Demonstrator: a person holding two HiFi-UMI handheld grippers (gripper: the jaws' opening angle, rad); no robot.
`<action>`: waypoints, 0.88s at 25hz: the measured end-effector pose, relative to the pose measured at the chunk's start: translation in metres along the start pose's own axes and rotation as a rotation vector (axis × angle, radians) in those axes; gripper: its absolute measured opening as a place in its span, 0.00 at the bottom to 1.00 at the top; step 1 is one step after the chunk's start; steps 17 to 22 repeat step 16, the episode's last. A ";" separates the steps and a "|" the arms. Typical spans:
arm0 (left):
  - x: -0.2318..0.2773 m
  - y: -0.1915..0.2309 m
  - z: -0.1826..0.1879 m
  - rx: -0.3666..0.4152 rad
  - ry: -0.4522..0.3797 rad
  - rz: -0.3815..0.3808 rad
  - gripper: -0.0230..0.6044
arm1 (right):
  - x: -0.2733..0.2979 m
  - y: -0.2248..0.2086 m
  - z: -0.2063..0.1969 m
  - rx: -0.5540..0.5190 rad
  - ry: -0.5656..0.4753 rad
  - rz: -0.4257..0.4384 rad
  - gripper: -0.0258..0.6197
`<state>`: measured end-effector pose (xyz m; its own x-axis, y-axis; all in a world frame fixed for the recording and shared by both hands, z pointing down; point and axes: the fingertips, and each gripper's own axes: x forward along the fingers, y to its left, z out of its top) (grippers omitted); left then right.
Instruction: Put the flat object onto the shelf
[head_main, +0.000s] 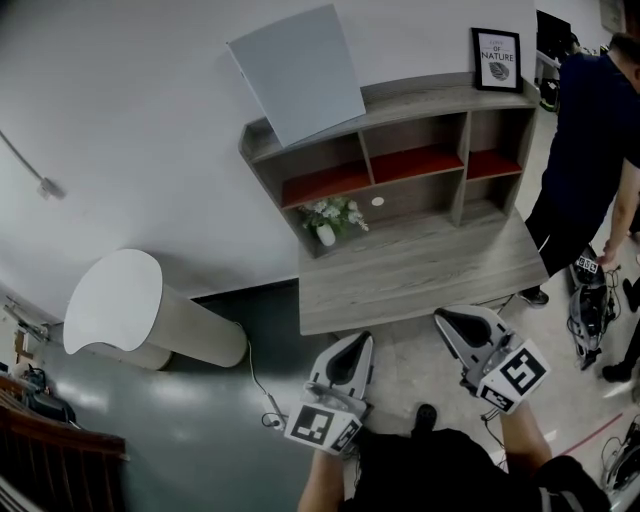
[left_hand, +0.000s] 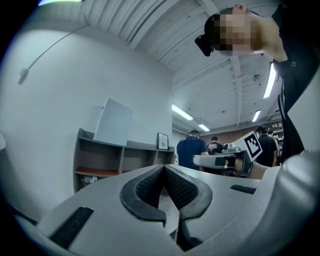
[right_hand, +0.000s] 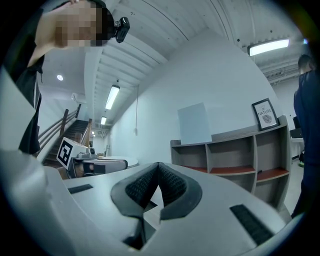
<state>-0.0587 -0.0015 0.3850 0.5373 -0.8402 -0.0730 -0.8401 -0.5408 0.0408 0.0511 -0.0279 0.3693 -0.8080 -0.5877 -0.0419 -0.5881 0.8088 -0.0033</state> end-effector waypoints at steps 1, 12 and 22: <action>0.000 0.000 0.000 0.000 0.000 0.001 0.06 | 0.000 0.000 0.000 0.001 0.000 0.001 0.06; 0.004 -0.008 -0.001 0.002 0.011 -0.001 0.06 | -0.006 -0.004 -0.002 0.004 0.002 0.000 0.06; 0.009 -0.012 -0.002 0.005 0.012 -0.006 0.06 | -0.009 -0.009 -0.003 0.002 0.003 -0.003 0.06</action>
